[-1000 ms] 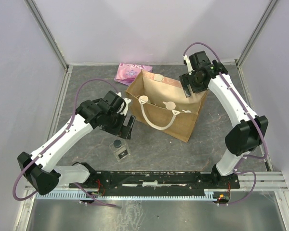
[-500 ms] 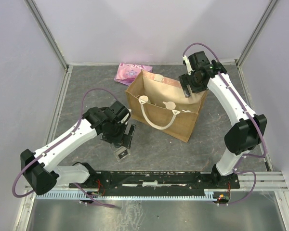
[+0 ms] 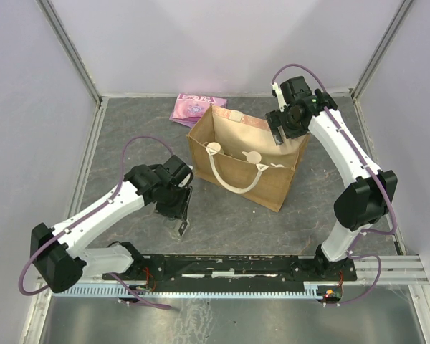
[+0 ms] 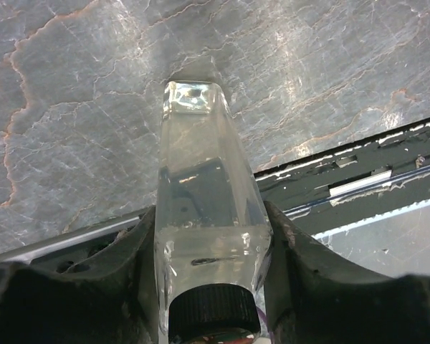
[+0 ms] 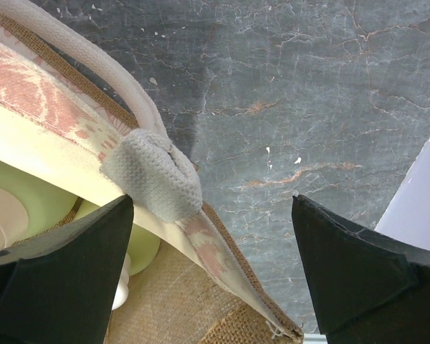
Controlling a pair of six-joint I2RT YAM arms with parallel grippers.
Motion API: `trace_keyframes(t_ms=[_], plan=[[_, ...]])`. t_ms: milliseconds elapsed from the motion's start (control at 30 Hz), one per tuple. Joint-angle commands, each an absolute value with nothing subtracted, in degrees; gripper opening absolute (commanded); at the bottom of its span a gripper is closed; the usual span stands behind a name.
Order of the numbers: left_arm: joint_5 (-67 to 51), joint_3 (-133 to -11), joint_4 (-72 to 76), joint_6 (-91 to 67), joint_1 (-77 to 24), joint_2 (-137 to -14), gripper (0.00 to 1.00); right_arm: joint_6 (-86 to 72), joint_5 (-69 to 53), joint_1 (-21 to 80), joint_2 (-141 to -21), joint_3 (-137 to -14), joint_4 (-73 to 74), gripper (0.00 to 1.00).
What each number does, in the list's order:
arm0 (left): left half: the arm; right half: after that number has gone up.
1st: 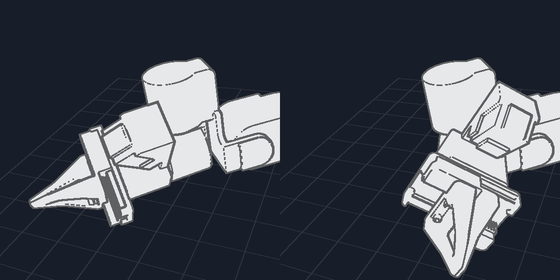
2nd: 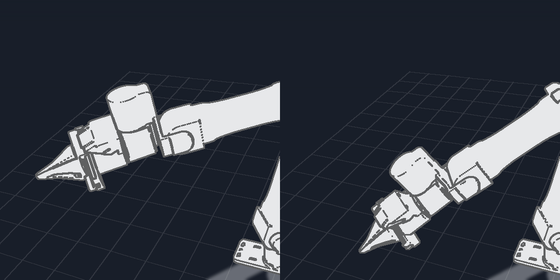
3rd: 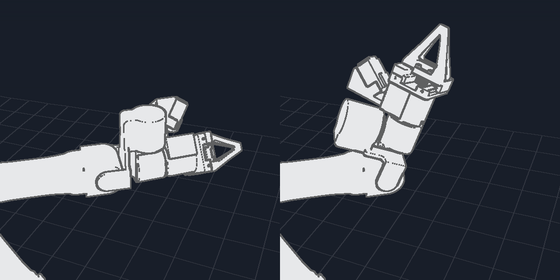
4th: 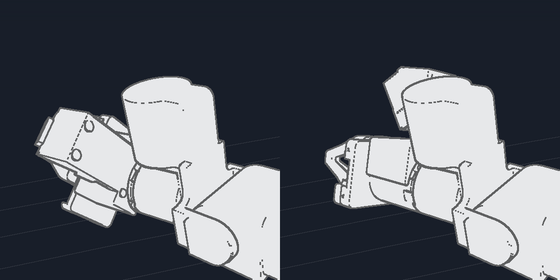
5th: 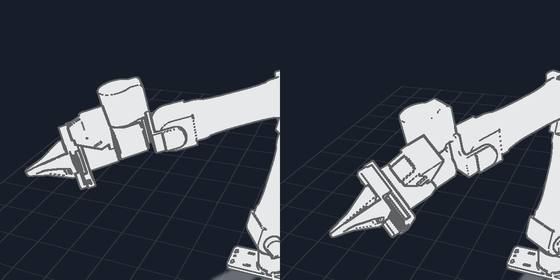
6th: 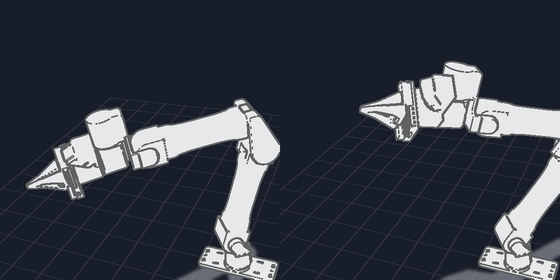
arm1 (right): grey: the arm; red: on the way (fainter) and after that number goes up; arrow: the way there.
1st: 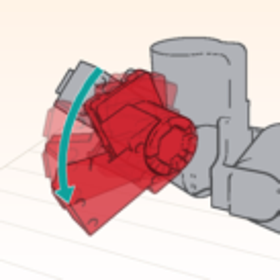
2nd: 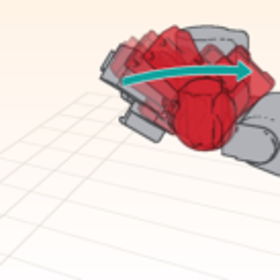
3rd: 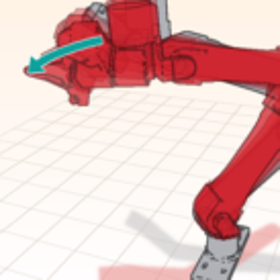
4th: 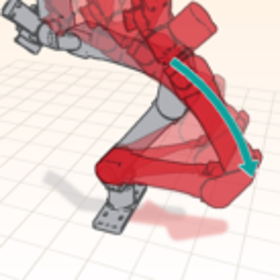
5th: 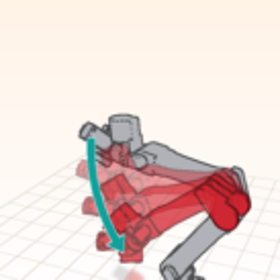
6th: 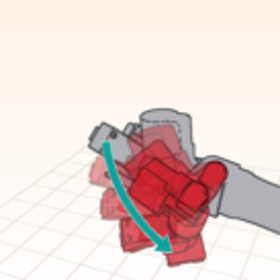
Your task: Place the personal care products into the canvas bag
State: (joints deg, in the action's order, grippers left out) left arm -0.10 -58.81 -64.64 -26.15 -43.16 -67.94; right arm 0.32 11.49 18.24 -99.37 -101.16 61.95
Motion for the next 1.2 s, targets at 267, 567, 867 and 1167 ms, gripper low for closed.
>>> trace_keyframes(t_ms=[267,567,867,1167], plan=[[-0.3,-67.2,-61.9,-23.2,-43.4,-70.7,0.03,0.6,12.2,18.0,-97.5,-102.5,60.4,0.99],[-7.0,-84.4,-65.0,-15.5,-43.4,-72.7,0.03,0.8,13.1,18.0,-97.7,-102.3,60.2,0.99],[-15.1,-100.7,-65.2,-14.3,-43.4,-75.6,0.03,0.5,13.1,18.0,-99.1,-103.1,60.2,0.99],[-15.4,-118.2,-62.9,-9.1,-43.4,-81.8,0.03,0.3,12.9,18.0,-100.4,-105.0,60.4,0.98]])
